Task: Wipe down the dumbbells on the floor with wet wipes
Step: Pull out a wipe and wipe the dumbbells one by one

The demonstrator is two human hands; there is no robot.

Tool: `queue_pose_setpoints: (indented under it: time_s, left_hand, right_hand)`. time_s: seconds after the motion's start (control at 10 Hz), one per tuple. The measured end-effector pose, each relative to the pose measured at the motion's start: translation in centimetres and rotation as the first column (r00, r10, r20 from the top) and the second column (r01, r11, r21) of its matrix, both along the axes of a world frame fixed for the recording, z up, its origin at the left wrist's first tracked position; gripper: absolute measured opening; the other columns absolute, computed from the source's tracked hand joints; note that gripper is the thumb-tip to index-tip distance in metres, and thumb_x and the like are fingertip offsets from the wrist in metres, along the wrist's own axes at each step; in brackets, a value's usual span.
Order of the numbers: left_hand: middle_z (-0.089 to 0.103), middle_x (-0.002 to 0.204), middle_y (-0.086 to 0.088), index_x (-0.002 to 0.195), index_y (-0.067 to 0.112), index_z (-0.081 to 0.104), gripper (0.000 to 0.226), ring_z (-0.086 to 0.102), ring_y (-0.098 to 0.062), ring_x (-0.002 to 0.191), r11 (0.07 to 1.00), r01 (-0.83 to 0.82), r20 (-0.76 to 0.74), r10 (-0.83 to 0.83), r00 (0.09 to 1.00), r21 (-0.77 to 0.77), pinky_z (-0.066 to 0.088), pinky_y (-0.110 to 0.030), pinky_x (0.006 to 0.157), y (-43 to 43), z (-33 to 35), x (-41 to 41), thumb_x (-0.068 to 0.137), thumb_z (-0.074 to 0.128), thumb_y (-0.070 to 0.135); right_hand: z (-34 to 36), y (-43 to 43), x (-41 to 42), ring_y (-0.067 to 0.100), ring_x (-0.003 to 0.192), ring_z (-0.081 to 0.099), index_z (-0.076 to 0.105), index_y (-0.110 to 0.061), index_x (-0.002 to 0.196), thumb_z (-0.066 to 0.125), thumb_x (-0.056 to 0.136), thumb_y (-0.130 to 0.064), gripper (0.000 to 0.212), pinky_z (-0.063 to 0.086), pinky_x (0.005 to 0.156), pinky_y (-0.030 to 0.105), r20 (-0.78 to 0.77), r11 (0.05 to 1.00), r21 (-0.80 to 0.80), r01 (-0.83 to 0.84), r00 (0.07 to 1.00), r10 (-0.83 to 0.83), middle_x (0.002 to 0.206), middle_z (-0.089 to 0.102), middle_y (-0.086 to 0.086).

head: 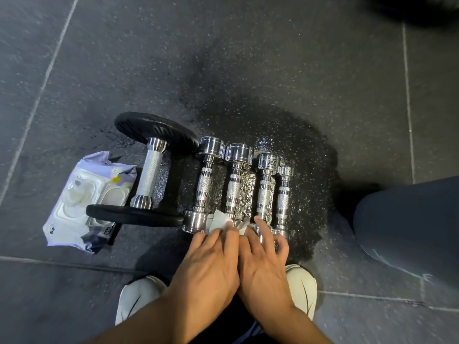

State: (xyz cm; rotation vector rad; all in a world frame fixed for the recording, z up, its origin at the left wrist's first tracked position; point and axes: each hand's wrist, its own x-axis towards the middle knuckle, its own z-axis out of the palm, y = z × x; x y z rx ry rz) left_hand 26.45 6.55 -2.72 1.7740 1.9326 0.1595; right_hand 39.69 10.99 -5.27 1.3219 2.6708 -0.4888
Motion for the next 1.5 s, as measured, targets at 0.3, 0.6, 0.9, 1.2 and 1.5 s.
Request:
queue_pose_setpoints:
  time_s: [0.3,0.6,0.9,1.2,1.5]
  left_hand:
    - [0.054,0.145,-0.009,0.140,0.011,0.034,0.058,0.048,-0.022,0.139,0.995,-0.058,0.113,0.067,0.991,-0.081,0.035,-0.027,0.116,1.5,-0.2,-1.2,0.086,0.057,0.012]
    - [0.061,0.102,0.001,0.124,0.026,0.026,0.033,0.059,-0.014,0.086,0.933,-0.301,0.418,0.357,0.835,-0.196,0.050,-0.038,0.078,4.4,0.7,-2.3,0.100,0.044,0.013]
    - [0.059,0.122,0.010,0.138,0.036,0.018,0.046,0.064,-0.007,0.089,0.811,-0.458,0.534,0.584,0.611,-0.364,0.048,-0.022,0.072,6.6,-0.3,-2.6,0.105,0.045,0.019]
    - [0.043,0.151,0.001,0.142,0.026,0.036,0.048,0.050,-0.012,0.130,0.794,-0.485,0.562,0.604,0.565,-0.366,0.038,-0.027,0.105,9.3,-1.5,-3.6,0.098,0.045,0.009]
    - [0.051,0.139,-0.009,0.139,0.013,0.048,0.037,0.055,-0.029,0.123,0.842,-0.371,0.342,0.508,0.791,-0.393,0.047,-0.043,0.101,8.6,-1.6,-3.5,0.105,0.039,0.025]
  right_hand:
    - [-0.8,1.3,-0.5,0.031,0.143,0.044,0.055,-0.020,0.100,0.050,0.088,-0.023,0.013,0.027,0.104,0.045,-0.120,0.999,0.003,0.038,0.992,-0.037,0.108,0.069,0.003]
    - [0.4,2.0,-0.8,0.021,0.130,0.055,0.061,-0.025,0.108,0.071,0.077,-0.011,0.035,0.029,0.099,0.041,-0.124,0.991,-0.121,0.056,0.990,-0.071,0.117,0.069,-0.003]
    - [-0.3,6.3,-4.4,0.013,0.063,0.053,0.055,-0.024,0.092,0.036,0.098,-0.022,0.020,0.035,0.065,0.031,-0.278,0.933,-0.286,0.220,0.912,-0.301,0.071,0.058,-0.011]
    - [-2.5,10.6,-6.3,0.014,0.080,0.049,0.057,-0.005,0.094,0.051,0.100,-0.012,0.011,0.042,0.071,0.029,-0.375,0.953,-0.145,0.268,0.876,-0.303,0.093,0.052,0.001]
    - [-1.6,7.8,-4.9,0.007,0.057,0.047,0.057,-0.012,0.088,0.049,0.105,-0.005,0.020,0.043,0.052,0.034,-0.446,0.889,-0.401,0.219,0.801,-0.399,0.073,0.064,0.008]
